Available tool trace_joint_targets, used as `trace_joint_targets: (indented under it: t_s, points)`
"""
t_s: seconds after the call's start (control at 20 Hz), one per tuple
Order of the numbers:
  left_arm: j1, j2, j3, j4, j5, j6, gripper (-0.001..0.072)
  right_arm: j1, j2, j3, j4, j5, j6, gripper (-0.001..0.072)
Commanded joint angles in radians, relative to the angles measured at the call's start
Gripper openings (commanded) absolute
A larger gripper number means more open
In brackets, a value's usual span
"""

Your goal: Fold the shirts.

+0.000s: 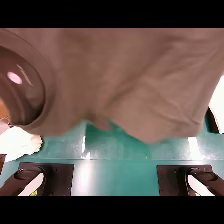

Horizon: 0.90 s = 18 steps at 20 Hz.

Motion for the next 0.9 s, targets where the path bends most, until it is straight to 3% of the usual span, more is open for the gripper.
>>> trace_joint_targets:
  t_s: [0.0,0.15,0.25,0.35,0.5,0.55,0.6,0.65,0.85]
  points:
    - [0.0,-0.107,-0.165,0.084,-0.117,-0.021,0.003,0.072,-0.157,-0.064,-0.011,0.043,0.037,0.0012]
    - [0.001,-0.271,-0.354,0.091,-0.1,0.016,0.003,0.093,-0.34,-0.192,-0.01,-0.002,0.029,0.0013]
    - [0.001,-0.394,-0.429,0.12,-0.005,0.044,0.003,0.093,-0.453,-0.247,-0.01,-0.114,0.013,0.0013]
    - [0.001,-0.515,-0.433,0.167,0.081,0.043,0.0031,0.093,-0.544,-0.248,-0.009,-0.207,0.003,0.0013]
    - [0.001,-0.617,-0.407,0.176,0.147,0.039,0.0038,0.093,-0.658,-0.168,0.001,-0.221,0.003,0.0014]
    - [0.001,-0.625,-0.404,0.176,0.168,0.039,0.0281,0.093,-0.691,-0.125,0.002,-0.204,0.003,0.0038]
    - [0.001,-0.625,-0.402,0.177,0.181,0.033,0.0566,0.093,-0.717,-0.084,0.003,-0.185,0.003,0.0231]
    - [0.001,-0.624,-0.392,0.177,0.167,0.032,0.0571,0.087,-0.738,-0.041,0.018,-0.161,0.003,0.0387]
    - [0.024,-0.605,-0.336,0.178,-0.06,0.037,0.0545,0.037,-0.722,0.018,0.154,-0.042,-0.068,0.0383]
